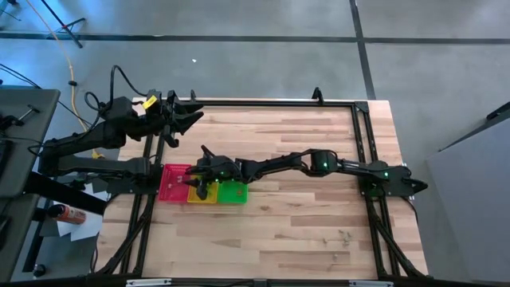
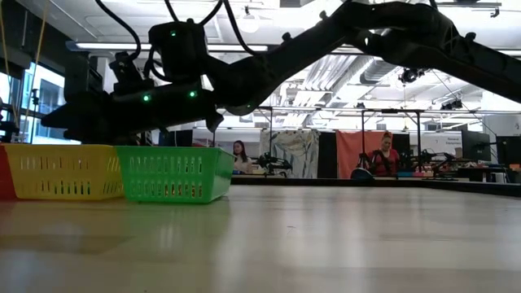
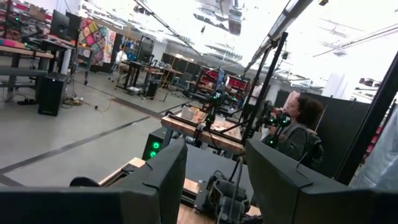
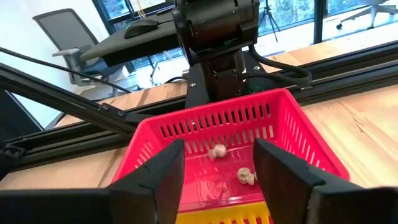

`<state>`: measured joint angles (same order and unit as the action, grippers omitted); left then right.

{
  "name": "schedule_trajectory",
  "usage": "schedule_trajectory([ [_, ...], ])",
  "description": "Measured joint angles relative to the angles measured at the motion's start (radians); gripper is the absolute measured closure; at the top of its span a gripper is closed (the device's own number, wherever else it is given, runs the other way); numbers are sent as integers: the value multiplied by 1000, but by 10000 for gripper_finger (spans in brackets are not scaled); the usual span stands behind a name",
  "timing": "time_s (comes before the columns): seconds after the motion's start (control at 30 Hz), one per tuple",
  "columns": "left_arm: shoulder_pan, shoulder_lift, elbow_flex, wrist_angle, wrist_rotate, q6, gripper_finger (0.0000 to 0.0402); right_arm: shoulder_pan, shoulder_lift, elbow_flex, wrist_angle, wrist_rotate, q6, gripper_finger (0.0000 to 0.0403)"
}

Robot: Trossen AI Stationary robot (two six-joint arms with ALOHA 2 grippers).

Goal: Sort Halloween decoration
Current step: Put the white skull toy into the red bin

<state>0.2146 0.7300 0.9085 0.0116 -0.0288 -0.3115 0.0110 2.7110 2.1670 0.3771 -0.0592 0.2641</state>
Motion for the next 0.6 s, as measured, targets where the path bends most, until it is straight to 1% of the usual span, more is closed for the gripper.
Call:
schedule_trajectory([
  [0.1, 0, 0, 0, 0, -1, 0, 245, -13, -9, 0, -4, -32, 9, 209],
  [0.17, 0, 0, 0, 0, -2, 0, 245, -29, -26, 0, -3, -74, 30, 209],
  [0.3, 0, 0, 0, 0, -2, 0, 245, -76, -77, 0, -33, -215, 51, 208],
  [0.4, 0, 0, 0, 0, -2, 0, 245, -118, -124, 0, -96, -325, 36, 208],
  [0.5, 0, 0, 0, 0, -2, 1, 245, -165, -190, 0, -235, -410, -45, 208],
  [0.6, 0, 0, 0, 0, -2, 1, 245, -208, -257, 0, -448, -453, -170, 208],
])
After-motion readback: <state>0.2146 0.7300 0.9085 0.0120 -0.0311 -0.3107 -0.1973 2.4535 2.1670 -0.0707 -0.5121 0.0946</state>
